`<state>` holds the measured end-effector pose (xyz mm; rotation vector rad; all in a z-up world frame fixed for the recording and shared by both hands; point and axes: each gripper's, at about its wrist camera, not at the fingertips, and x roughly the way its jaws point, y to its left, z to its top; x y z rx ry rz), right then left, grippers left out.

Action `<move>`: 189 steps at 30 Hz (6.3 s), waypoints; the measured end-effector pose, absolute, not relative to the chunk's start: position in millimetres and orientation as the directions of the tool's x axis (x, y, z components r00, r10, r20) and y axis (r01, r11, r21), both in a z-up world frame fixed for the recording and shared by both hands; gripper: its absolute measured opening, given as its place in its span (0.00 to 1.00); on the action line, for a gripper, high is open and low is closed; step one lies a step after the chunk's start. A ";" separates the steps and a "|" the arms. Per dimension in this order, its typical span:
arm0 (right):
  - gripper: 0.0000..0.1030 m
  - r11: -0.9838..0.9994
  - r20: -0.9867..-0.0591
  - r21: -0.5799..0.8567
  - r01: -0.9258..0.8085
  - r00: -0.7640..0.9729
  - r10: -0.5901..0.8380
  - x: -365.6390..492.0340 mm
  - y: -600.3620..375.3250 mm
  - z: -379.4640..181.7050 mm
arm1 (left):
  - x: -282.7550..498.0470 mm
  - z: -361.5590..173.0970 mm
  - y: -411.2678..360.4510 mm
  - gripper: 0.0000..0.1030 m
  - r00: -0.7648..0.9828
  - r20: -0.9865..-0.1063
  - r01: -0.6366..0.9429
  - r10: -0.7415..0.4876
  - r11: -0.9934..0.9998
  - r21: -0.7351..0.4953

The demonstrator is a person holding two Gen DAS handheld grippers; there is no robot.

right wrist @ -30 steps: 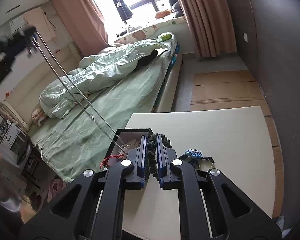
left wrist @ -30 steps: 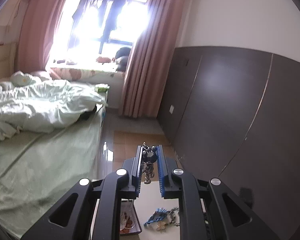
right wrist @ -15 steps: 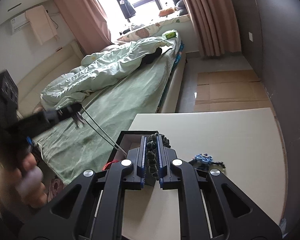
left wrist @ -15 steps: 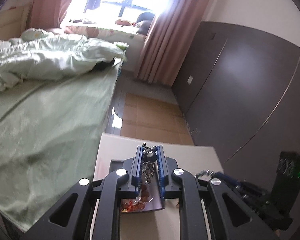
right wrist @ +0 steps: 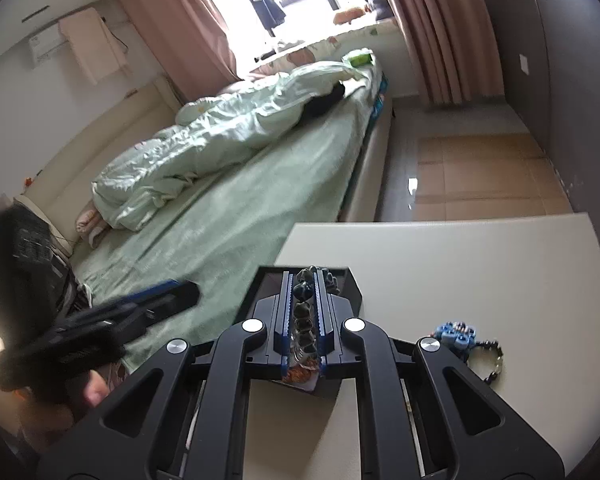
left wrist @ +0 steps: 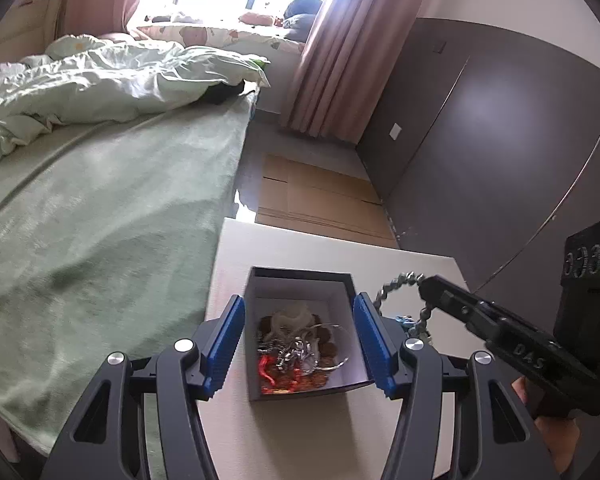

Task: Organize jewelry
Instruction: 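Open the left tool over the box to drop the charm while the right tool grasps the dark bead strand, then lower the dark bead strand over the box and open the right tool, then lower the left tool onto the blue twisted bead bracelet and close, then close the right tool on the green-and-black bead bracelet, then carry both bracelets over the box and open the left tool while the right tool opens, then lower the left tool onto the gold butterfly brooch and close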

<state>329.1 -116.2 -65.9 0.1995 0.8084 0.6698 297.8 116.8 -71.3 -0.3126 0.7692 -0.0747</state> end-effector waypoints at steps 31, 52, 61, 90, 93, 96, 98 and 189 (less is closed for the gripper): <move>0.61 0.782 -0.688 0.477 -0.400 0.383 0.616 337.4 -95.2 -97.6 | 252.1 -72.4 166.8 0.55 0.734 -0.670 -0.179 -0.107 0.922 -0.343; 0.69 0.867 -0.751 0.430 -0.251 0.434 0.498 351.7 -206.0 -100.6 | 286.4 -71.2 87.4 0.72 0.720 -0.678 -0.065 -0.145 0.960 -0.274; 0.52 0.889 -0.776 0.437 -0.140 0.441 0.451 359.7 -248.0 -110.9 | 311.5 -79.1 17.1 0.60 0.650 -0.722 0.102 -0.239 0.968 -0.229; 0.41 0.885 -0.794 0.465 -0.025 0.430 0.430 375.9 -289.5 -123.6 | 413.3 -188.1 -72.3 0.31 0.434 -0.873 0.154 -0.223 0.973 -0.171; 0.41 0.890 -0.806 0.454 -0.028 0.413 0.424 377.9 -283.6 -128.6 | 410.9 -184.7 -66.7 0.22 0.434 -0.867 0.150 -0.244 0.969 -0.197; 0.41 0.897 -0.818 0.440 -0.043 0.393 0.420 379.9 -274.6 -133.0 | 403.4 -170.7 -59.0 0.20 0.469 -0.845 0.148 -0.258 0.966 -0.212; 0.41 0.901 -0.825 0.431 -0.061 0.377 0.420 380.0 -267.0 -136.3 | 399.6 -161.1 -55.7 0.20 0.487 -0.833 0.146 -0.261 0.965 -0.217; 0.61 0.838 -0.669 0.403 -0.367 0.507 0.543 348.7 -118.0 -65.4 | 276.3 -76.1 153.4 0.76 0.672 -0.735 -0.144 -0.083 0.960 -0.241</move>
